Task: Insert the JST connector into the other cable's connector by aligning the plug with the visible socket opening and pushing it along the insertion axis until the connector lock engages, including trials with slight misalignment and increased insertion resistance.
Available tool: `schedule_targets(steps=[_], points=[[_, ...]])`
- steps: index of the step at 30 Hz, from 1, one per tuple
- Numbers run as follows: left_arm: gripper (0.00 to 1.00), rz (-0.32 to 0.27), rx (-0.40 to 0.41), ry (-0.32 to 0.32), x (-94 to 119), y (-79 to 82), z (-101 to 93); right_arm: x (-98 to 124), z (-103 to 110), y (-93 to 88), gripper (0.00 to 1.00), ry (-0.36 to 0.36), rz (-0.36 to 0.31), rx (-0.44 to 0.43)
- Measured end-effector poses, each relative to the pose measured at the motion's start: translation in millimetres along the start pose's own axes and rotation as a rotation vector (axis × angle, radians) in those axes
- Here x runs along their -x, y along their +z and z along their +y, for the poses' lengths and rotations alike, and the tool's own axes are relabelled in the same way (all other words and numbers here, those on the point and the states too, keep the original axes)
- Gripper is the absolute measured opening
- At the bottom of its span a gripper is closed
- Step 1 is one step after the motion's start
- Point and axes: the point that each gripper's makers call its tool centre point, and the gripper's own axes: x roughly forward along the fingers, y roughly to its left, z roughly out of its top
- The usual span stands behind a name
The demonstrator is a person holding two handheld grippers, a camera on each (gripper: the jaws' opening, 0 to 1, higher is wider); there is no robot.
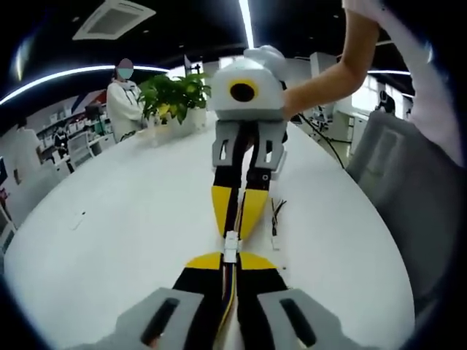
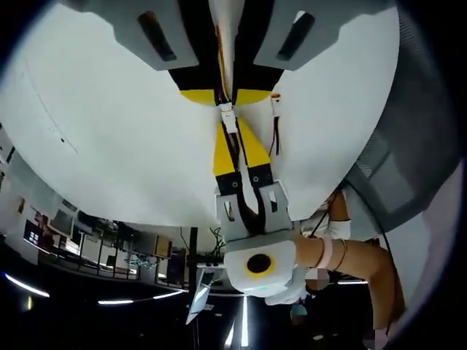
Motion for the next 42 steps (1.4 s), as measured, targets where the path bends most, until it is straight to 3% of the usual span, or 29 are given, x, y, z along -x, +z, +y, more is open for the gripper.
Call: schedule_targets(steps=[8, 42], points=[[0.00, 0.011, -0.004, 0.014, -7, -3.9, 8.8, -4, -9, -4.8, 0.02, -0.018, 0.012, -0.002], [0.00, 0.051, 0.042, 0.001, -19, -26.4, 6.8, -19, -12, -26.4, 0.03, -0.020, 0.043, -0.055]])
